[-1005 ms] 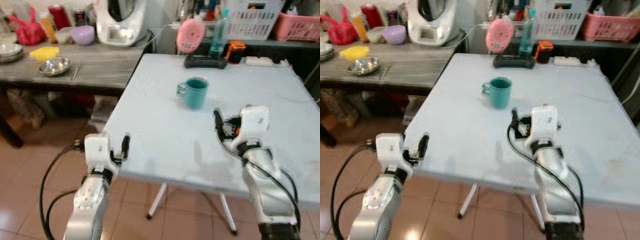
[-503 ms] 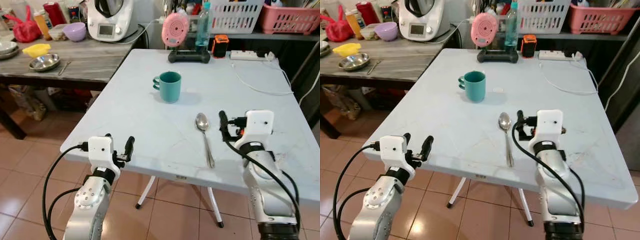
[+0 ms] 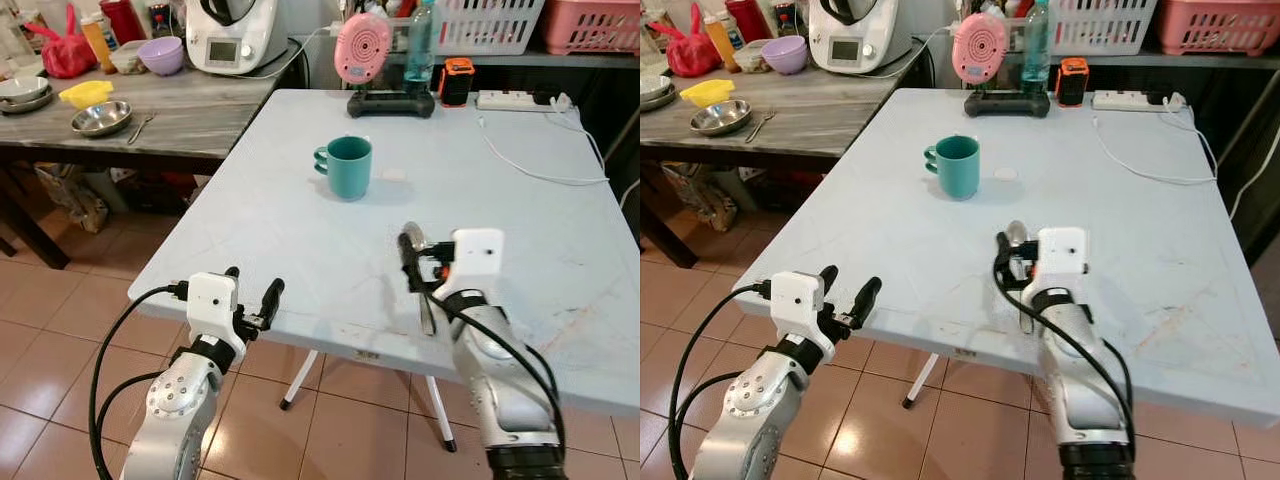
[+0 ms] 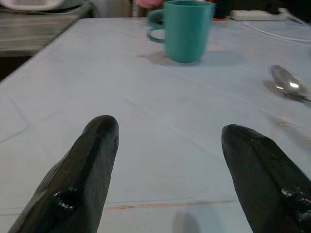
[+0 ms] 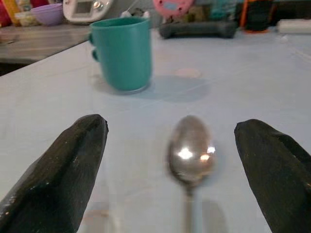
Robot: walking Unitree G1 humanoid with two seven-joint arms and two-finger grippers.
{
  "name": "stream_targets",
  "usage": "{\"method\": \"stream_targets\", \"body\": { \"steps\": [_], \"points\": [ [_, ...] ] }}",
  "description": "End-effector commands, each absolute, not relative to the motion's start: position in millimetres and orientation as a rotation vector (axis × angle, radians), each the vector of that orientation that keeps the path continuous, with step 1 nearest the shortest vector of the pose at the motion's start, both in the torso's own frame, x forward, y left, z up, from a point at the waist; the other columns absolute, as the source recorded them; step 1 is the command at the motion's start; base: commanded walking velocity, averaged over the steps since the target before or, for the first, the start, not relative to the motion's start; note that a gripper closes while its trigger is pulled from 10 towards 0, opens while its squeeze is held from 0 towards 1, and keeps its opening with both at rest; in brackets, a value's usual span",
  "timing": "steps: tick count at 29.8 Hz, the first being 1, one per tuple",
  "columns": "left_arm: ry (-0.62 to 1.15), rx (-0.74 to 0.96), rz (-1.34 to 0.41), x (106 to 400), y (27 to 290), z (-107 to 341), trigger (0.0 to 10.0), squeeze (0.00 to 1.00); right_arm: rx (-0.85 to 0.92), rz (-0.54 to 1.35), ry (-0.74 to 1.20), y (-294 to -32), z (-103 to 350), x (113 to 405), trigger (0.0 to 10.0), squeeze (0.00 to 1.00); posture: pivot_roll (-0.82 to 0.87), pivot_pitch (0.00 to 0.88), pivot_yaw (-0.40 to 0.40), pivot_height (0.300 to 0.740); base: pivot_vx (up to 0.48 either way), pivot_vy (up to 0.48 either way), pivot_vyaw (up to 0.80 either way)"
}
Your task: Setting the table
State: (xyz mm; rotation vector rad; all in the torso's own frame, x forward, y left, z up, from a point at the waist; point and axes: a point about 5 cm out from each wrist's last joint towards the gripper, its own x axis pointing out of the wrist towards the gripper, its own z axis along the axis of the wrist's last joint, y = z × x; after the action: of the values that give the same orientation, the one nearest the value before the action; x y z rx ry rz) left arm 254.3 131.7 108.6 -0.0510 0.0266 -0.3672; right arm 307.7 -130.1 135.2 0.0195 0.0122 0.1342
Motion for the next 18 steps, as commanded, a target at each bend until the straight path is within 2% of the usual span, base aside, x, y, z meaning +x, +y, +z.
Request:
{"method": "stream_targets", "body": {
  "steps": [1,18],
  "points": [
    [0.025,-0.030,-0.451,247.7,128.1,110.3,10.0,0.00,0.022,0.144,0.027,-124.3,134.3,310.4,10.0,0.00,-0.12,0.089,0.081,0.740,0.000,0.000,0.00],
    [0.025,-0.006,-0.667,237.8,114.1,112.1,10.0,0.00,0.063,0.049,0.168,-133.6,112.6,319.2,10.0,0.00,-0.12,0.088,0.072,0.740,0.000,0.000,0.00]
  ]
}}
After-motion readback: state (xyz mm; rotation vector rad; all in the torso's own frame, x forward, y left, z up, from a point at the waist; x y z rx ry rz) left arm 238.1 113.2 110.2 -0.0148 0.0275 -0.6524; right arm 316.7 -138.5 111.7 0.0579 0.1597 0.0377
